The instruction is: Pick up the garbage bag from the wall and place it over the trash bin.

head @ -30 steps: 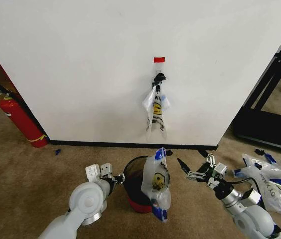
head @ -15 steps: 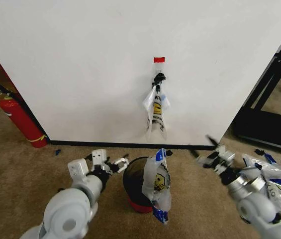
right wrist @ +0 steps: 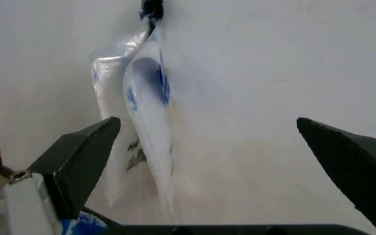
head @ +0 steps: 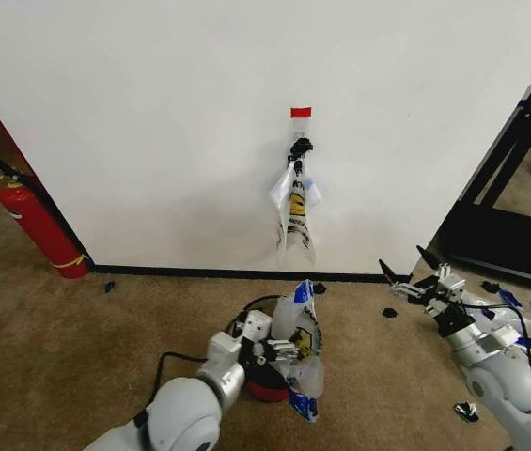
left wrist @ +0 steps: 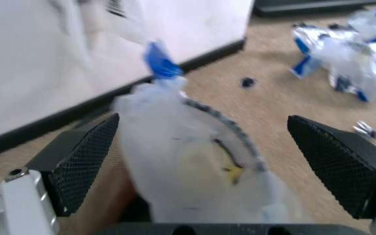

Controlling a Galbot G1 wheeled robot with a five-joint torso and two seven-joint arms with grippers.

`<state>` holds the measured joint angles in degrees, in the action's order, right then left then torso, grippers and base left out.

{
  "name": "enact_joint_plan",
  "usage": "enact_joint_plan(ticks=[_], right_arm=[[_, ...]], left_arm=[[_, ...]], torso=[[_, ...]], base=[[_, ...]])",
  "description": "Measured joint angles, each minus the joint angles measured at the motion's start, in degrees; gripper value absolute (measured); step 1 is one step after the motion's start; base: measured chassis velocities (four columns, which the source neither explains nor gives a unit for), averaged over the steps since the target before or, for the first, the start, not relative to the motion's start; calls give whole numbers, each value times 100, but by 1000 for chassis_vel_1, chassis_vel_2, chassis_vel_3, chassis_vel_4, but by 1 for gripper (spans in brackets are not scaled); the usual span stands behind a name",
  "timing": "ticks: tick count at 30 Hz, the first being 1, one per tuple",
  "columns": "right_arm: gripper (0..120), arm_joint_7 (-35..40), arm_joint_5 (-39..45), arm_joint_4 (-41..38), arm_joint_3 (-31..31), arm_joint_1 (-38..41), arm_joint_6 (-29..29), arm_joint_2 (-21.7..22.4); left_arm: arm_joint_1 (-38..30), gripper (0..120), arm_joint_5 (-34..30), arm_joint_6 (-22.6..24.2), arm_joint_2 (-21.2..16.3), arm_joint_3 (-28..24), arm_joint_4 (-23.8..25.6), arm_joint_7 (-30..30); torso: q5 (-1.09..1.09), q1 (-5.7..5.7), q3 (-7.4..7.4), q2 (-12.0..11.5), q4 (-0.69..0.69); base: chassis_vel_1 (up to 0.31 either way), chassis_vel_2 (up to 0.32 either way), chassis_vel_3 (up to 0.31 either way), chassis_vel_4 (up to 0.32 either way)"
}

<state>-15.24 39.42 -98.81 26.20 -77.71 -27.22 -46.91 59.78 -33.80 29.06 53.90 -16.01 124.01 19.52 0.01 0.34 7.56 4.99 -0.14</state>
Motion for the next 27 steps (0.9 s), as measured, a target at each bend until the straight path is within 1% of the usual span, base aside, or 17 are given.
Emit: enact_joint_plan(ticks=[1,2,4,5,7,11,14,16,17,19,20,21,22,23,24,25,27], right_arm=[[100,0,0,0,0,0,0,0],[100,11,-24,2,-30,12,0,-5],[100,51,-128,7,-132,44,-2,-30],[100,77,-183,21,-182,49,-10,-46],[100,110,-291,57,-274,47,-48,-64],[100,113,-440,124,-411,46,-118,-94],[100,113,-486,171,-550,75,-144,-137],[100,107,-521,230,-655,117,-153,-166],[100,107,-521,230,-655,117,-153,-166],[100,56,-565,308,-755,147,-156,-181],[100,-11,-577,346,-797,154,-152,-182],[100,-51,-582,366,-814,157,-146,-182],[100,-146,-592,408,-845,162,-123,-182],[100,-253,-595,459,-872,171,-99,-182],[100,-253,-595,459,-872,171,-99,-182],[100,-318,-595,492,-887,181,-92,-181],[100,-642,-492,616,-955,213,-51,-166]], left_arm=[[0,100,0,0,0,0,0,0],[-117,100,-132,56,-6,-115,-8,64],[-548,100,-799,349,79,-459,-64,481],[-671,100,-940,481,154,-551,-150,682],[-819,100,-923,645,268,-637,-394,954],[-897,97,-774,771,309,-644,-663,1169],[-901,87,-694,816,260,-576,-783,1252],[-901,77,-678,835,232,-535,-814,1271],[-901,77,-678,835,232,-535,-814,1271],[-911,70,-679,843,241,-522,-822,1286],[-917,65,-688,843,257,-522,-822,1294],[-919,64,-695,843,266,-522,-822,1301],[-921,56,-708,844,278,-521,-819,1309],[-921,53,-733,844,285,-515,-800,1316],[-921,53,-733,844,285,-515,-800,1316],[-919,50,-748,846,284,-506,-786,1319],[-903,38,-792,864,269,-463,-740,1320]], torso=[[0,0,0,0,0],[0,0,0,0,0],[0,0,0,0,1],[-2,0,0,0,0],[-1,0,0,0,0],[-2,0,0,0,1],[-1,0,0,0,1],[-1,0,0,0,2],[-1,0,0,0,2],[-1,0,0,0,2],[-1,0,0,0,1],[-1,0,0,0,1],[-1,0,0,0,1],[-2,0,0,0,1],[-2,0,0,0,1],[-2,0,0,0,1],[-1,0,0,0,1]], base=[[0,0,0,0],[0,0,0,0],[0,0,0,0],[0,0,0,0],[0,0,0,0],[0,0,0,0],[0,0,0,0],[0,0,0,0],[0,0,0,0],[0,0,0,0],[0,0,0,0],[0,0,0,0],[0,0,0,0],[0,0,0,0],[0,0,0,0],[0,0,0,0],[0,0,0,0]])
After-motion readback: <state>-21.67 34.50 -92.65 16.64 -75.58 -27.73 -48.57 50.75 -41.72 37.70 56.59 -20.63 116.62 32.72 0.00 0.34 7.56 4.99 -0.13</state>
